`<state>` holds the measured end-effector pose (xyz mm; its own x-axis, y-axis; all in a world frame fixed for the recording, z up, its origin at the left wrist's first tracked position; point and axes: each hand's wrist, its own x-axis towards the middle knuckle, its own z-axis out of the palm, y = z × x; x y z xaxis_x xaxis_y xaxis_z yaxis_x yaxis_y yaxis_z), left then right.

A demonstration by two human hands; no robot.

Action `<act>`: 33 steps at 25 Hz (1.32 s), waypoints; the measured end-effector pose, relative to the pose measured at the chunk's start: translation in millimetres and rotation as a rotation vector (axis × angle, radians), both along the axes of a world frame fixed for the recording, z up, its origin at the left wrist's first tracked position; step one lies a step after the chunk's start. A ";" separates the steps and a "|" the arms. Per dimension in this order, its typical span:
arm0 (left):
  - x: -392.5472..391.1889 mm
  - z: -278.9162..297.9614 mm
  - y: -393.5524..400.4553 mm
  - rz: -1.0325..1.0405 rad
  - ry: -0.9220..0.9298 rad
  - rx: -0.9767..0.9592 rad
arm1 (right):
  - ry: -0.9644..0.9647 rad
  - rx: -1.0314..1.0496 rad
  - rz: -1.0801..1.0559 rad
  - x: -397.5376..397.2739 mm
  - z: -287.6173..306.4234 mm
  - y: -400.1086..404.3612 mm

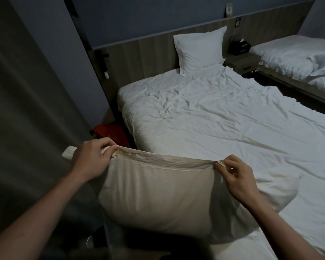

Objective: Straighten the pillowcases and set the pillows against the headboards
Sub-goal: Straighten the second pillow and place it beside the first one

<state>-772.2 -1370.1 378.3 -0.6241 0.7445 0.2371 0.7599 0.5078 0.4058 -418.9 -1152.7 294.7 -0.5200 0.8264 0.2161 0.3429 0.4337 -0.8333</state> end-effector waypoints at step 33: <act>-504.7 25.9 257.1 -0.016 -0.081 0.131 | -0.034 0.019 -0.031 -494.8 31.3 266.1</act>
